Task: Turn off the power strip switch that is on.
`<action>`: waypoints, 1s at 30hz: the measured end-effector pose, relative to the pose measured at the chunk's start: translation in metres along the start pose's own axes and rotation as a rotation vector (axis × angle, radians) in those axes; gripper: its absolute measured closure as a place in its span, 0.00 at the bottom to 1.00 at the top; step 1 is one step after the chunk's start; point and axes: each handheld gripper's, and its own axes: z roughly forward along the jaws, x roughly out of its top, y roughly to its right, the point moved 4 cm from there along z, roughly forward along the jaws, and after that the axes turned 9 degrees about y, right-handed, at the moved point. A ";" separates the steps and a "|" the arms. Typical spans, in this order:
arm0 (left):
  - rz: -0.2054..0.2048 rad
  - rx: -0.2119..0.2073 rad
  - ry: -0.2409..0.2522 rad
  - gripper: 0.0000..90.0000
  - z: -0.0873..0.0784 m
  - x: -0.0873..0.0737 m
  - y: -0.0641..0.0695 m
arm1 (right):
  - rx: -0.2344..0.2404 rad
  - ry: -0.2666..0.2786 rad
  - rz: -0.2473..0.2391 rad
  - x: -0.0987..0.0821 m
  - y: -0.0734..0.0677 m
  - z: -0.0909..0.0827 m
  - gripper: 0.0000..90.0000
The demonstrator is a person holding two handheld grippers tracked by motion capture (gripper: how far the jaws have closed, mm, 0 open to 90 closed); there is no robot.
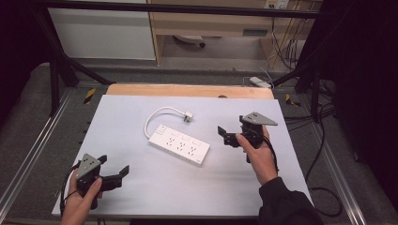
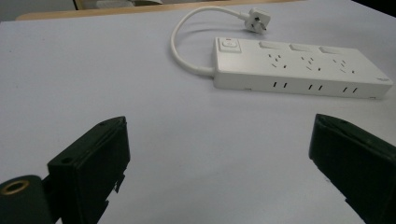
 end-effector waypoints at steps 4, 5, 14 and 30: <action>-0.003 0.000 0.005 0.06 0.000 0.000 0.000 | -0.011 0.019 -0.007 0.003 0.008 -0.013 0.03; -0.003 0.000 0.005 0.06 0.000 0.000 0.000 | -0.016 0.024 -0.004 0.004 0.010 -0.016 0.03; -0.002 -0.001 0.008 0.06 0.000 0.000 0.001 | -0.055 0.063 -0.008 0.003 0.026 -0.042 0.03; -0.008 -0.001 0.010 0.06 -0.001 0.000 0.003 | -0.179 0.132 -0.020 -0.023 0.058 -0.081 0.03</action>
